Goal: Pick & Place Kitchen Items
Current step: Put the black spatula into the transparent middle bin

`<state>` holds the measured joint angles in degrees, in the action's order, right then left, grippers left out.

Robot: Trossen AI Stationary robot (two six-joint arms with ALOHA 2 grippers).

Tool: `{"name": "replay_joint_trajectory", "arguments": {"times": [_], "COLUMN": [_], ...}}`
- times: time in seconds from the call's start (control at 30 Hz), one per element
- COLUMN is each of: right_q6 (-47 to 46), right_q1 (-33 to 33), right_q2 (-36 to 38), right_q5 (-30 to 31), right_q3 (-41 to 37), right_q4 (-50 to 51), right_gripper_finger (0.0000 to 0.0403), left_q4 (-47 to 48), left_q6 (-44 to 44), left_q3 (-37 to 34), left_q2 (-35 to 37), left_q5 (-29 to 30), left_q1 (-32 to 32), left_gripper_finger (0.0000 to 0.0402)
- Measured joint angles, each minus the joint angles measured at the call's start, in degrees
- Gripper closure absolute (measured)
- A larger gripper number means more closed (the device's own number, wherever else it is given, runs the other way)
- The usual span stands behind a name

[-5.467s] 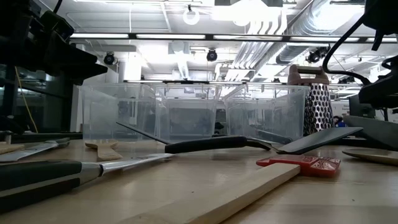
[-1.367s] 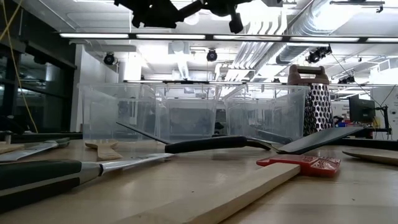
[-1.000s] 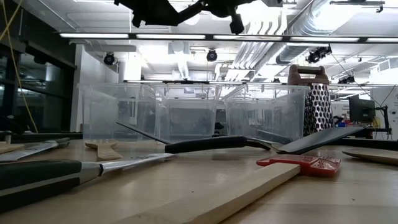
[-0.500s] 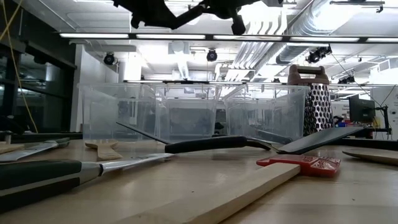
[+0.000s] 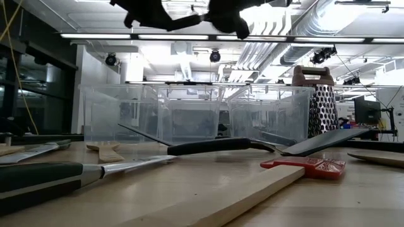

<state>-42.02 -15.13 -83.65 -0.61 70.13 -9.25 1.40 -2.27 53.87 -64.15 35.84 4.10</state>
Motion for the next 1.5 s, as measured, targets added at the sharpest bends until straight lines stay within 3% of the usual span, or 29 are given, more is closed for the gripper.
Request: {"name": "replay_joint_trajectory", "arguments": {"times": [0.2, 0.53, 0.67, 0.93, 1.1, 1.5], "right_q6": [-1.09, 1.66, 1.81, 3.83, 4.59, 4.82], "right_q1": [-0.16, -0.39, -0.42, -0.37, -0.36, -0.38], "right_q2": [2.34, 9.26, 12.24, 16.26, 17.27, 17.28], "right_q5": [-5.72, -0.86, 2.64, 8.08, 9.64, 9.68], "right_q3": [0.00, 0.00, 0.00, 0.00, 0.00, 0.00], "right_q4": [8.17, 20.23, 22.69, 24.61, 26.18, 27.04], "right_gripper_finger": [0.0153, 0.0152, 0.0152, 0.0152, 0.0151, 0.0151], "left_q4": [5.93, 19.55, 30.58, 47.10, 51.98, 53.74], "left_q6": [-4.75, -15.85, -20.16, -22.55, -25.08, -28.43], "left_q3": [0.02, 2.29, 8.76, 22.18, 26.02, 26.49], "left_q2": [2.51, 1.49, -1.28, -10.17, -14.75, -17.50], "left_q5": [6.52, 6.81, 3.04, -12.47, -13.72, -18.50], "left_q1": [0.00, 0.82, 4.10, 12.54, 13.60, 13.53], "left_gripper_finger": [0.0356, 0.0356, 0.0356, 0.0356, 0.0356, 0.0356]}}
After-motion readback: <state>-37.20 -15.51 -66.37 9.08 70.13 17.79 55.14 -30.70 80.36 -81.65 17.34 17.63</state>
